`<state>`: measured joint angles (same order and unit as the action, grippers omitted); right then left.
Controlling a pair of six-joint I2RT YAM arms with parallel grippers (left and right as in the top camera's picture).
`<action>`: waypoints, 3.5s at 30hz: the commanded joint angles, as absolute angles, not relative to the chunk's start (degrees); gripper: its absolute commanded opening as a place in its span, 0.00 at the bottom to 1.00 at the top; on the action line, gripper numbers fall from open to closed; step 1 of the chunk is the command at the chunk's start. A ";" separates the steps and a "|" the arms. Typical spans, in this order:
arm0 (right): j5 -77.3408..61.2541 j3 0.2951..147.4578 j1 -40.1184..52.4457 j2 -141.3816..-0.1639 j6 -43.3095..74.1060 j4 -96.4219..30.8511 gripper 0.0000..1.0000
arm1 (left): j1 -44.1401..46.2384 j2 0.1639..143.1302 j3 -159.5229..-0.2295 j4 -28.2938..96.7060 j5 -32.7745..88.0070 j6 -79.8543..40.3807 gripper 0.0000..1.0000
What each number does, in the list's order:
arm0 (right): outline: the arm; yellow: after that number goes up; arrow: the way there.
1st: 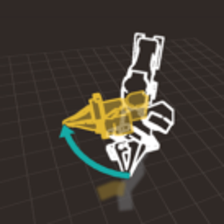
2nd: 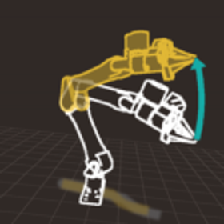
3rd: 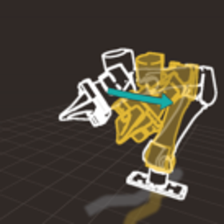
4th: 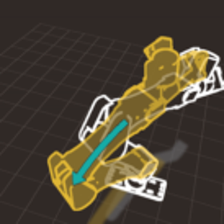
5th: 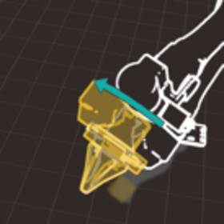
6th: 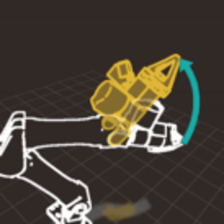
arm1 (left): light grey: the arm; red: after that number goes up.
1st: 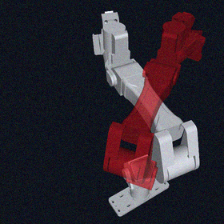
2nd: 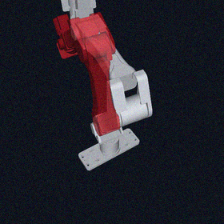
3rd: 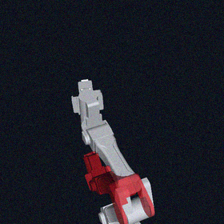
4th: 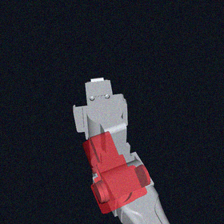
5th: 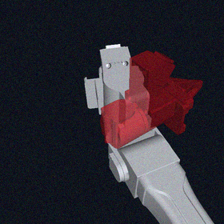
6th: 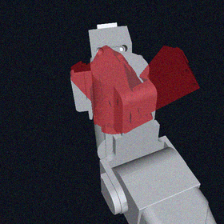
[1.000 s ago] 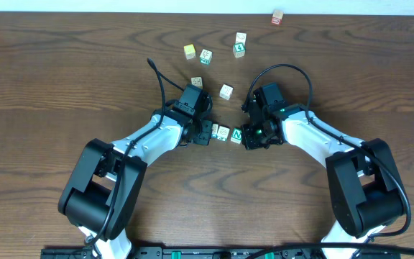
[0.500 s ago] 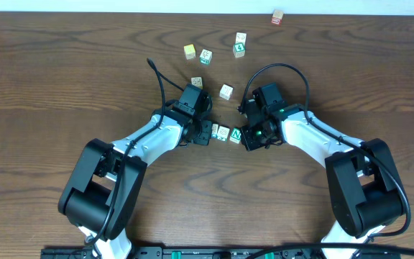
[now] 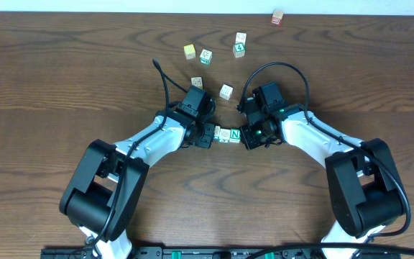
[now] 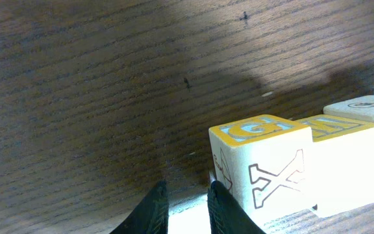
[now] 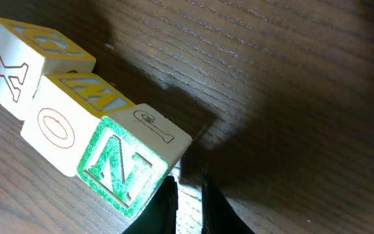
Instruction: Lift 3 blocks
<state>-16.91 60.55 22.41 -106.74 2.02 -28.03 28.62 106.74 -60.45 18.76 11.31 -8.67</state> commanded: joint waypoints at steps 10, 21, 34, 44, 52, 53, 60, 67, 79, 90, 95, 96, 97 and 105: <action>-17.23 60.20 22.70 -106.52 -0.14 -28.05 0.10 | 28.75 107.77 -60.12 19.22 11.79 -7.46 0.22; -10.39 60.20 22.33 -106.50 3.22 -31.59 0.01 | 28.75 107.77 -60.12 21.74 12.97 -4.93 0.21; -17.17 60.20 22.79 -106.50 7.31 -35.40 0.01 | 22.70 106.10 -60.12 24.67 7.90 -7.60 0.11; -19.55 60.20 28.51 -106.50 9.93 -37.93 0.01 | 14.02 103.63 -60.12 24.86 8.56 -8.47 0.12; -13.76 60.20 32.38 -106.50 12.43 -34.24 0.01 | 13.56 103.63 -60.12 24.88 8.56 -8.86 0.12; -13.72 60.20 32.47 -106.50 12.40 -33.74 0.01 | 13.56 103.63 -60.12 24.88 8.56 -8.86 0.12; -12.03 60.20 32.32 -106.50 12.32 -30.28 0.04 | 13.56 103.63 -60.12 25.28 8.56 -8.86 0.12; -12.01 60.20 32.29 -106.50 11.92 -28.99 0.04 | 13.56 103.63 -60.12 25.45 8.56 -8.88 0.12; -11.81 60.20 32.29 -106.50 11.92 -27.27 0.05 | 13.56 103.63 -60.12 25.50 8.58 -8.91 0.12; -10.09 60.20 32.25 -106.50 11.68 -26.94 0.06 | 13.56 103.63 -60.12 25.50 8.58 -8.91 0.12; -9.61 60.20 32.25 -106.50 11.51 -26.87 0.05 | 13.56 103.63 -60.12 25.50 8.58 -8.91 0.12; -9.43 60.20 32.25 -106.50 11.51 -26.76 0.05 | 13.56 103.63 -60.12 25.50 8.56 -8.91 0.12; -9.43 60.20 32.25 -106.50 11.51 -26.63 0.05 | 13.56 103.63 -60.12 25.50 8.56 -8.93 0.12; -9.50 60.20 32.25 -106.50 11.53 -26.37 0.06 | 13.56 103.63 -60.12 25.47 8.58 -8.91 0.12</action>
